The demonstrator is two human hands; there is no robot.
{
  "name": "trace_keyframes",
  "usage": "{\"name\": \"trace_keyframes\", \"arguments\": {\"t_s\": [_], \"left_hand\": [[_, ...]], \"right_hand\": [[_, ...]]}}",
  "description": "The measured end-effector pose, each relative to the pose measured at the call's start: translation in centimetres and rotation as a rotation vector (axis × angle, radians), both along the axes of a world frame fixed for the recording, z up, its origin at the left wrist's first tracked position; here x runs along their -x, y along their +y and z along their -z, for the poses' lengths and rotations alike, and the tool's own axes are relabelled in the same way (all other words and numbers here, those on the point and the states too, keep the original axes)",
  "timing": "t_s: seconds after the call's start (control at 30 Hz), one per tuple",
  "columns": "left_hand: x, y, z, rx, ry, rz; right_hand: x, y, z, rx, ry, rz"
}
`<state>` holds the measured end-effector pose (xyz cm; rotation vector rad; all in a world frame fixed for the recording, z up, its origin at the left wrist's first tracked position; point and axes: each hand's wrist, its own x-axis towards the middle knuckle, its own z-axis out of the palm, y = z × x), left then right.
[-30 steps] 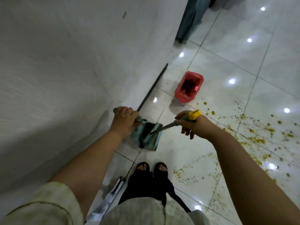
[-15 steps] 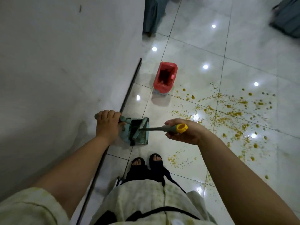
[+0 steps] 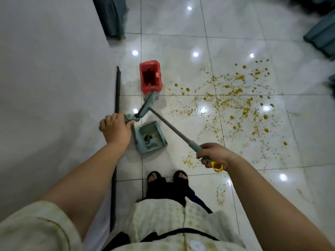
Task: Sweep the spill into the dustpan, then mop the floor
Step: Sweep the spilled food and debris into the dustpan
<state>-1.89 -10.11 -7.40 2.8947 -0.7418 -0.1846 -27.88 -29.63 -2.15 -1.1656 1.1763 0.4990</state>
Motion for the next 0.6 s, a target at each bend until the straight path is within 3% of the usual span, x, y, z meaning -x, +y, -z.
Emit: {"name": "trace_keyframes", "arguments": {"t_s": [0.23,0.6], "left_hand": [[5.2,-2.1,-1.2,0.169,0.152,0.149],[22.8,-3.1,-2.6,0.165,0.148,0.253]], "right_hand": [[6.9,3.1,2.0,0.055,-0.066,0.132],[25.6,6.5,2.6,0.087,-0.127,0.384]]}}
